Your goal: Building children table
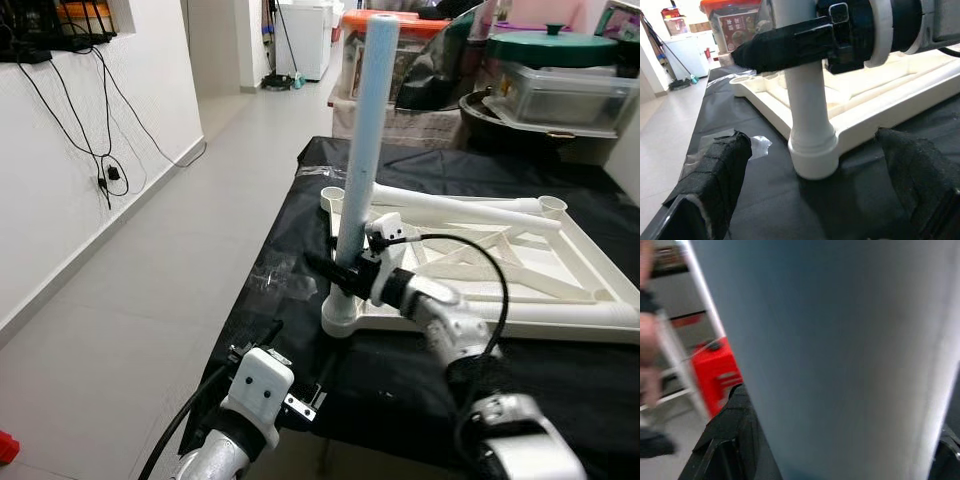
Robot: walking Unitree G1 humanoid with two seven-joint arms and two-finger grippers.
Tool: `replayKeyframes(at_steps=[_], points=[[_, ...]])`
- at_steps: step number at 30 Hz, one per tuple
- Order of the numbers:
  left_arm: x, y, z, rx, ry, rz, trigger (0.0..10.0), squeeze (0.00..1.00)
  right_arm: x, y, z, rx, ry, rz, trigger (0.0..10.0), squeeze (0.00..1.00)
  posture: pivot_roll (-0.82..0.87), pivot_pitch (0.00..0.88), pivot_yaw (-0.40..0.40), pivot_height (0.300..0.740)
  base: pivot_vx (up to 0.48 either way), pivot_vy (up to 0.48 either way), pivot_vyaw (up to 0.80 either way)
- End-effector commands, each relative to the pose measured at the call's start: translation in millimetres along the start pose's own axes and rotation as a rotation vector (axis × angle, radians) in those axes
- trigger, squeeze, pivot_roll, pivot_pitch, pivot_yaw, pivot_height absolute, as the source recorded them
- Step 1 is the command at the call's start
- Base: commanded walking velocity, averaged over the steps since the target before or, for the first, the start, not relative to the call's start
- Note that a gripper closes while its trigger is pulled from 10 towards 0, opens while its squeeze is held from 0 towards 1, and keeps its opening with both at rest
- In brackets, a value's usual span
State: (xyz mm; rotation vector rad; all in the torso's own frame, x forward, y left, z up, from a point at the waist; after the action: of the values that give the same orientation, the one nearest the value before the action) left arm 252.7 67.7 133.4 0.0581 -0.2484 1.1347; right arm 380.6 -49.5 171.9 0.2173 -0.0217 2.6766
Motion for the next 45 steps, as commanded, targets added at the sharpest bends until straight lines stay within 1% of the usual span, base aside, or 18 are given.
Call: replayKeyframes(at_steps=[1,4,5,11,16,17,18,20,22,24,26,27,30,37,38,40,41,45], points=[[0.0,1.0,-3,0.012,-0.007,0.000,10.0,0.00,18.3,-12.7,-12,0.056,-0.023,0.125,10.0,0.00,0.12,0.000,-0.062,0.740,0.000,0.000,0.00],[0.0,1.5,-3,0.013,-0.007,0.002,10.0,0.00,24.3,-18.2,-17,0.080,-0.009,0.161,10.0,0.00,0.13,0.000,-0.063,0.740,0.000,0.000,0.00],[0.0,1.7,-3,0.013,-0.007,0.003,10.0,0.00,28.1,-21.5,-19,0.094,0.000,0.188,0.0,0.00,0.13,0.000,-0.063,0.740,0.000,0.000,0.00],[-0.2,2.2,-2,0.015,-0.006,0.006,10.0,0.00,23.9,-32.7,-20,0.037,-0.005,0.081,0.0,0.00,0.13,0.000,-0.068,0.740,0.000,0.000,0.00],[-1.2,2.5,-3,0.017,-0.003,-0.001,10.0,0.00,-1.1,-27.9,-11,-0.090,-0.021,-0.194,0.0,0.00,0.12,0.000,-0.059,0.740,0.000,0.000,0.00],[-1.2,2.5,-3,0.017,-0.003,-0.001,10.0,0.00,-1.1,-27.9,-11,-0.090,-0.021,-0.194,0.0,0.00,0.12,0.000,-0.059,0.740,0.000,0.000,0.00],[-1.7,2.8,-4,0.018,-0.003,-0.005,10.0,0.00,-10.5,-22.9,-8,-0.130,-0.021,-0.307,0.0,0.00,0.12,0.000,-0.055,0.740,0.000,0.000,0.00],[-1.7,2.8,-4,0.018,-0.003,-0.005,10.0,0.00,-10.5,-22.9,-8,-0.130,-0.021,-0.307,0.0,0.00,0.12,0.000,-0.055,0.740,0.000,0.000,0.00],[-2.2,3.1,-5,0.019,-0.002,-0.011,10.0,0.00,-37.3,1.9,-4,-0.200,0.025,-0.665,0.0,0.00,0.12,0.000,-0.055,0.740,0.000,0.000,0.00],[-2.2,3.1,-5,0.019,-0.002,-0.011,10.0,0.00,-37.3,1.9,-4,-0.200,0.025,-0.665,0.0,0.00,0.12,0.000,-0.055,0.740,0.000,0.000,0.00],[-2.3,3.3,-5,0.020,-0.003,-0.014,10.0,0.00,-51.8,34.3,-1,-0.257,0.053,-0.988,0.0,0.00,0.12,0.000,-0.055,0.740,0.000,0.000,0.00],[-2.3,3.3,-5,0.020,-0.003,-0.014,10.0,0.00,-51.8,34.3,-1,-0.257,0.053,-0.988,0.0,0.00,0.12,0.000,-0.055,0.740,0.000,0.000,0.00],[-2.3,3.2,-5,0.021,-0.004,-0.015,10.0,0.00,-52.3,65.7,-4,-0.287,0.040,-1.275,0.0,0.00,0.12,0.000,-0.054,0.740,0.000,0.000,0.00],[-2.6,3.0,-4,0.021,-0.004,-0.014,10.0,0.00,-42.9,58.9,-10,-0.263,0.009,-1.337,0.0,0.00,0.12,0.000,-0.058,0.740,0.000,0.000,0.00],[-2.5,2.9,-4,0.021,-0.003,-0.013,10.0,0.00,-37.6,47.2,-8,-0.275,0.005,-1.286,10.0,0.00,0.12,0.000,-0.058,0.740,0.000,0.000,0.00],[-2.4,2.8,-4,0.021,-0.003,-0.013,10.0,0.00,-33.4,39.6,-7,-0.286,0.004,-1.258,10.0,0.00,0.12,0.000,-0.056,0.740,0.000,0.000,0.00],[-2.4,2.8,-4,0.021,-0.003,-0.012,10.0,0.00,-28.4,30.6,-5,-0.301,0.002,-1.207,10.0,0.96,0.12,0.000,-0.058,0.740,0.000,0.000,0.00],[-2.3,2.7,-4,0.020,-0.003,-0.011,10.0,0.00,-20.1,18.3,-1,-0.318,0.038,-1.138,10.0,1.00,0.12,0.000,-0.056,0.740,0.000,0.000,0.00]])
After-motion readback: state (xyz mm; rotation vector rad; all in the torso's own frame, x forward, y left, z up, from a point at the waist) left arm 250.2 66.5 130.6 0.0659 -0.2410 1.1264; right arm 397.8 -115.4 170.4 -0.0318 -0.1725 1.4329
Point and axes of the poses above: a point about 5 cm out from each wrist's last joint towards the gripper, its own y axis pointing back from the gripper into the wrist, its own z axis along the axis of the wrist's last joint, x = y × z, the point moved 5 cm from there along -y, pointing out of the wrist towards the gripper, and after that the axes turned 4 degrees about -y, right-handed, at the moved point
